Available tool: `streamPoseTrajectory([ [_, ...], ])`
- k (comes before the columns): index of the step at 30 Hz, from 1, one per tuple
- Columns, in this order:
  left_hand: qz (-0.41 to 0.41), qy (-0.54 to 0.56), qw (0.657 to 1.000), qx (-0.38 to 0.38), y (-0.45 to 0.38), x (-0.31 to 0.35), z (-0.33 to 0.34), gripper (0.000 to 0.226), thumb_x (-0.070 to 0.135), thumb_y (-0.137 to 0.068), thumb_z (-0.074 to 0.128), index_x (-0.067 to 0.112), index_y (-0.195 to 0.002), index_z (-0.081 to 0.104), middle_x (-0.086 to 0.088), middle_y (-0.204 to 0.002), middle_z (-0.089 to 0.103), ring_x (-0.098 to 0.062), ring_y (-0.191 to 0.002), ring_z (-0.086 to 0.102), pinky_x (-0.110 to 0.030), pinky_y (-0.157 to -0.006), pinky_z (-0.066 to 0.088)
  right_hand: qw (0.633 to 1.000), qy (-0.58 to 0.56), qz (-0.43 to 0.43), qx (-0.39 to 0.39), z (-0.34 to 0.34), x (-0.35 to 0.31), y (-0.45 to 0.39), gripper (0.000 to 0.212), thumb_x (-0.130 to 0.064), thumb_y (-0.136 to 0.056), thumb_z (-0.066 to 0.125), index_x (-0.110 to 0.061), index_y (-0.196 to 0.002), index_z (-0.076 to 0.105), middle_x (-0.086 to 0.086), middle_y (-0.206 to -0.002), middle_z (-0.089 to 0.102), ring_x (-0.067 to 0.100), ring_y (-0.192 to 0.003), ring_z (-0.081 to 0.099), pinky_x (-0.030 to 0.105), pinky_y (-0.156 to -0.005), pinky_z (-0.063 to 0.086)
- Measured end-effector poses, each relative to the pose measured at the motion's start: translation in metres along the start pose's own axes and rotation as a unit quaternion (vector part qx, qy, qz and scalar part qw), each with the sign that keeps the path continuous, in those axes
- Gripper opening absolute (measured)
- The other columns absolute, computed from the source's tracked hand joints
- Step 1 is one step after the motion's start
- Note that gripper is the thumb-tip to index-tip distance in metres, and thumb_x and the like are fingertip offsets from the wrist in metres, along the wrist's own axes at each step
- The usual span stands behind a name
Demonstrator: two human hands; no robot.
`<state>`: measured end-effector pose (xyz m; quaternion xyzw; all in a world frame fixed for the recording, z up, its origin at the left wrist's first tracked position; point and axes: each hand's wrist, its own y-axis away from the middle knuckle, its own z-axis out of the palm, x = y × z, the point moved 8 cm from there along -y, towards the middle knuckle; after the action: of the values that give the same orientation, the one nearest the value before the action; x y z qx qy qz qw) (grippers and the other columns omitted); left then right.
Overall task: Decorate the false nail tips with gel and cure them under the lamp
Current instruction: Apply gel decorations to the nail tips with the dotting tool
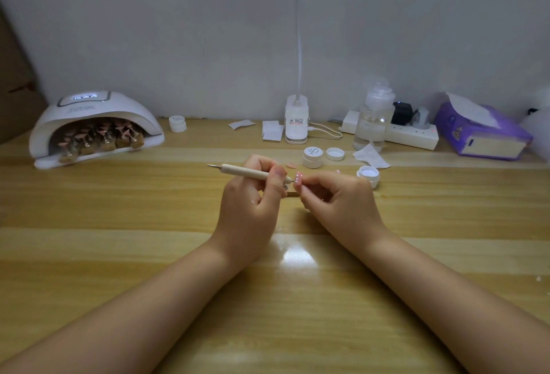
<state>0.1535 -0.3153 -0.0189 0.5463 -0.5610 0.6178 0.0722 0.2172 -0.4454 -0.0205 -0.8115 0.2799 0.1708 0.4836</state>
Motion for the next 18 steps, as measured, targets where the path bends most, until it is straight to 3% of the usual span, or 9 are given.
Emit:
streamPoseTrajectory([
  [5, -0.007, -0.004, 1.0, -0.002, 0.0, -0.0017, 0.0006, 0.016, 0.03, -0.091, 0.047, 0.025, -0.079, 0.054, 0.013, -0.068, 0.063, -0.006, -0.064, 0.061, -0.03, -0.061, 0.049, 1.0, -0.001, -0.005, -0.001, 0.0001, 0.0, -0.0002, 0.008, -0.006, -0.081, 0.07, -0.011, -0.083, 0.075, -0.002, -0.063, 0.069, 0.001, -0.057, 0.061, 0.019, -0.062, 0.049],
  [12, -0.009, -0.006, 1.0, -0.003, 0.0003, -0.001, 0.0014, 0.018, 0.029, -0.091, 0.046, 0.02, -0.079, 0.054, 0.005, -0.074, 0.063, -0.011, -0.064, 0.06, -0.033, -0.062, 0.048, 1.0, -0.003, 0.005, -0.008, 0.0008, 0.0011, 0.0002, 0.005, -0.008, -0.081, 0.07, -0.011, -0.082, 0.075, -0.002, -0.062, 0.068, 0.009, -0.058, 0.059, 0.015, -0.062, 0.045],
  [18, -0.008, -0.006, 1.0, -0.003, 0.0007, -0.0008, 0.001, 0.018, 0.028, -0.091, 0.046, 0.019, -0.079, 0.055, 0.005, -0.07, 0.063, -0.009, -0.063, 0.06, -0.032, -0.061, 0.048, 1.0, -0.001, 0.01, -0.008, 0.0011, 0.0002, -0.0004, 0.005, -0.008, -0.081, 0.07, -0.01, -0.083, 0.075, -0.001, -0.064, 0.069, 0.014, -0.056, 0.062, 0.033, -0.06, 0.051],
])
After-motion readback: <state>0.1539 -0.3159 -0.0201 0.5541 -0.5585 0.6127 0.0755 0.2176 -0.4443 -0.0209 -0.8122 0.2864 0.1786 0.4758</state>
